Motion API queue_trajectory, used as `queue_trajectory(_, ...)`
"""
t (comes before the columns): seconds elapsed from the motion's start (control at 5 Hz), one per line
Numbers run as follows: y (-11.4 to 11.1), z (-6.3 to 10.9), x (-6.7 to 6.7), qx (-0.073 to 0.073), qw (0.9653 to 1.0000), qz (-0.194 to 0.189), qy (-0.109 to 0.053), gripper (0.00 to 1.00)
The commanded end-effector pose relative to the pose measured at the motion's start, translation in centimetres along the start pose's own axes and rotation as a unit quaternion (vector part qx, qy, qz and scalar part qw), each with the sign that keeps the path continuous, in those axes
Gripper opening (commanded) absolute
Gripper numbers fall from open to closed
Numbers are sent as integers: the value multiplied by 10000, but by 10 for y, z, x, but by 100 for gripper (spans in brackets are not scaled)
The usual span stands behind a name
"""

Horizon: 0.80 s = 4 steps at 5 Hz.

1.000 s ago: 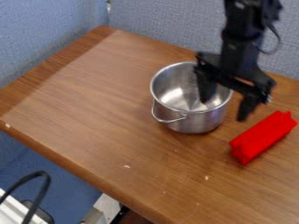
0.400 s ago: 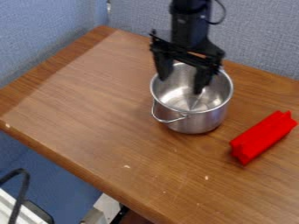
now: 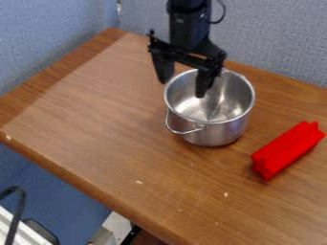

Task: Move the red object from the metal pot to the table

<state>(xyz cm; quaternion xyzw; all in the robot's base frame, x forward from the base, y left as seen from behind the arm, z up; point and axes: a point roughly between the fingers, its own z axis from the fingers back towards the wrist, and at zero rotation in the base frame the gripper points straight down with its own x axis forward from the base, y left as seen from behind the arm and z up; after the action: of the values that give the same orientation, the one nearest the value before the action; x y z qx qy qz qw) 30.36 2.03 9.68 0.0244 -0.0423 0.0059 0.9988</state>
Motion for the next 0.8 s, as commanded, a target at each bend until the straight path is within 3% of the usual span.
queue_trajectory(0.0, 15, -6, 7, 106, 9999, 56, -67, 100)
queue_trajectory(0.2, 19, -24, 9, 111, 9999, 19, 50, 100)
queue_trajectory(0.4, 18, -38, 12, 15, 10000, 10, 92, 0)
queue_trajectory(0.6, 17, -39, 12, -62, 9999, -60, 84, 0)
